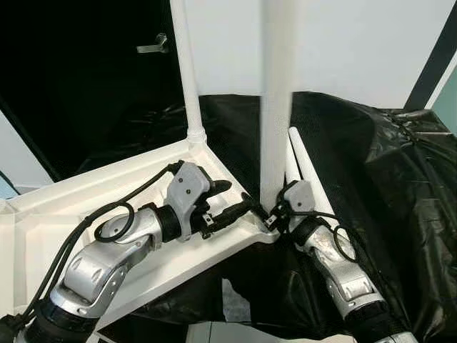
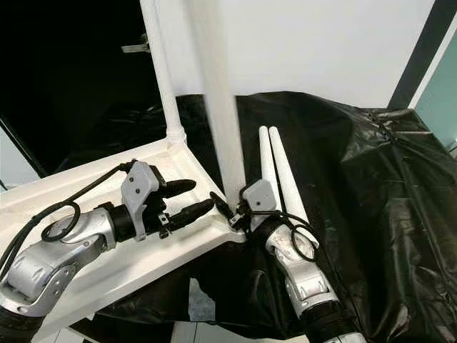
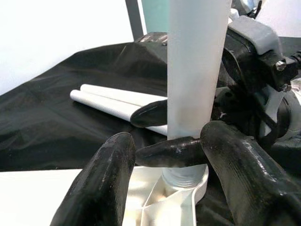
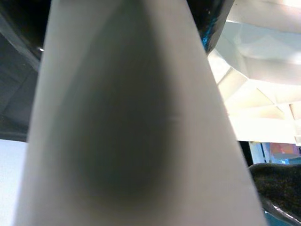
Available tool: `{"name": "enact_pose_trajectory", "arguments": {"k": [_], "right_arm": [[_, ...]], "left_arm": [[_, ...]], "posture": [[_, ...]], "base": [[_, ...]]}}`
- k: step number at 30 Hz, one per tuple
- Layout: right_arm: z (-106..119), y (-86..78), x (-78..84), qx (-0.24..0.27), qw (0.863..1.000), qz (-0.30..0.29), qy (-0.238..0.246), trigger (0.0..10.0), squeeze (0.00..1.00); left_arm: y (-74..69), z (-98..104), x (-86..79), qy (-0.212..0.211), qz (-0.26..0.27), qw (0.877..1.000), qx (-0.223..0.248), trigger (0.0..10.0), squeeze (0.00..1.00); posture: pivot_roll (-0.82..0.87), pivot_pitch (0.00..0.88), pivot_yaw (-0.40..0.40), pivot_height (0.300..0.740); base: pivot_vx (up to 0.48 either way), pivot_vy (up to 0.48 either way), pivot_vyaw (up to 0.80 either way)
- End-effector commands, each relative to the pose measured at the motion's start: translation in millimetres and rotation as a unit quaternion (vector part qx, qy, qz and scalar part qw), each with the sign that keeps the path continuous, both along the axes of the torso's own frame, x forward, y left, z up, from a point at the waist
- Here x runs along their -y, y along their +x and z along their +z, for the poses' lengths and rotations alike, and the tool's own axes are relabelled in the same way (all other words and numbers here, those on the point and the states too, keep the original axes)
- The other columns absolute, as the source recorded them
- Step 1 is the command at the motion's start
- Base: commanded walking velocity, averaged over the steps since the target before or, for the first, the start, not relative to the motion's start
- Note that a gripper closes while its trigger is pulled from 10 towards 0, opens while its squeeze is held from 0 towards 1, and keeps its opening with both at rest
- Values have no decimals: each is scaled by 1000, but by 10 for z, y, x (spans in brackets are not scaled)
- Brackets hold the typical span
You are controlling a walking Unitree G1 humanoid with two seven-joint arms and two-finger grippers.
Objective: Building children table
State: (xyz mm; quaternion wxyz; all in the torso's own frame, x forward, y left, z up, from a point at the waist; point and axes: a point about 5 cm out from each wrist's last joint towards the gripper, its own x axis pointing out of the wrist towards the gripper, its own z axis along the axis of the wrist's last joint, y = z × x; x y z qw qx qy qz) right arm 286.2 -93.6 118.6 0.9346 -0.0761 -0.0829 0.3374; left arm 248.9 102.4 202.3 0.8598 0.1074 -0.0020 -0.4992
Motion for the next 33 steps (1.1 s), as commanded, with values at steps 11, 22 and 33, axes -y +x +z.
{"name": "enact_pose_trajectory", "arguments": {"k": [11, 22, 33], "right_arm": [[-580, -138, 93, -205, 974, -55, 76, 10000, 0], [-563, -98, 157, -223, 962, -82, 137, 10000, 0], [-541, -195, 74, -121, 990, -54, 38, 10000, 0]], "left_arm": [[-49, 26, -13, 8, -35, 999, -4, 10000, 0], [-39, 28, -15, 11, -39, 999, -3, 10000, 0], [-26, 49, -23, 12, -38, 999, 0, 10000, 0]], "posture": [[117, 0, 43, 740], [114, 0, 48, 740], [116, 0, 59, 740]], "base": [[0, 0, 0], [0, 0, 0], [0, 0, 0]]}}
